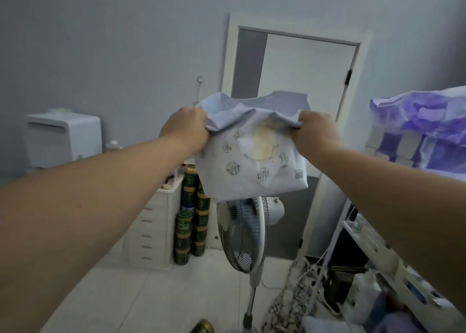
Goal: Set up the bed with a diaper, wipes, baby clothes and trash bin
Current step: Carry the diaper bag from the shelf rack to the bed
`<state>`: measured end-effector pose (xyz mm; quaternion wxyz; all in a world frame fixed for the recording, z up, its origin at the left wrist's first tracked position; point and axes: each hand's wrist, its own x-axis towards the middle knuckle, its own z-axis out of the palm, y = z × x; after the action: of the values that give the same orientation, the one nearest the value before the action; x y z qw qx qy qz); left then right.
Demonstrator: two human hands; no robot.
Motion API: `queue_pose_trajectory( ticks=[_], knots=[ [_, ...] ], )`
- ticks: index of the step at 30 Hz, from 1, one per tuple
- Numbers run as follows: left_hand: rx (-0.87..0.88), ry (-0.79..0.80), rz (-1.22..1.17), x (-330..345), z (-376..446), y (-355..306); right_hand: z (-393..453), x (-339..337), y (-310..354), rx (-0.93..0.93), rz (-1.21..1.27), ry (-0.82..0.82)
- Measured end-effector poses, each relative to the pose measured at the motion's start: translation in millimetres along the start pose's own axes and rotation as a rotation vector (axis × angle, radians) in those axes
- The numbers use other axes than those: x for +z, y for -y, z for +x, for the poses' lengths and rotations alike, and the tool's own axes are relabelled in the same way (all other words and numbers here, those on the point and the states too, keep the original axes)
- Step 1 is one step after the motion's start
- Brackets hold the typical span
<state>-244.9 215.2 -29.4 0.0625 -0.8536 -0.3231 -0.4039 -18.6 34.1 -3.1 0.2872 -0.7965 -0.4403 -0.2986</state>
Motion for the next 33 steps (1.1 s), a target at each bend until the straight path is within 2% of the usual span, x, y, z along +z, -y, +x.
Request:
queue_pose_trajectory(
  ticks=[8,12,17,24,33],
  knots=[
    [-0.107,0.137,0.173,-2.8,-80.7,67.6,-63.6,71.9,48.0,-0.042,0.103,0.174],
    [-0.181,0.183,0.237,-8.4,-133.6,114.1,-98.8,110.5,90.1,-0.070,0.170,0.271],
    [-0.300,0.314,0.301,-16.6,-209.1,184.6,-149.9,157.9,160.0,-0.150,0.182,0.377],
    [-0.433,0.371,0.287,-53.8,-325.1,306.4,-230.8,222.8,296.0,-0.208,0.205,0.575],
    [-0.637,0.411,0.373,-156.7,-477.5,461.1,-341.5,266.1,503.6,-0.366,0.262,0.714]
  ],
)
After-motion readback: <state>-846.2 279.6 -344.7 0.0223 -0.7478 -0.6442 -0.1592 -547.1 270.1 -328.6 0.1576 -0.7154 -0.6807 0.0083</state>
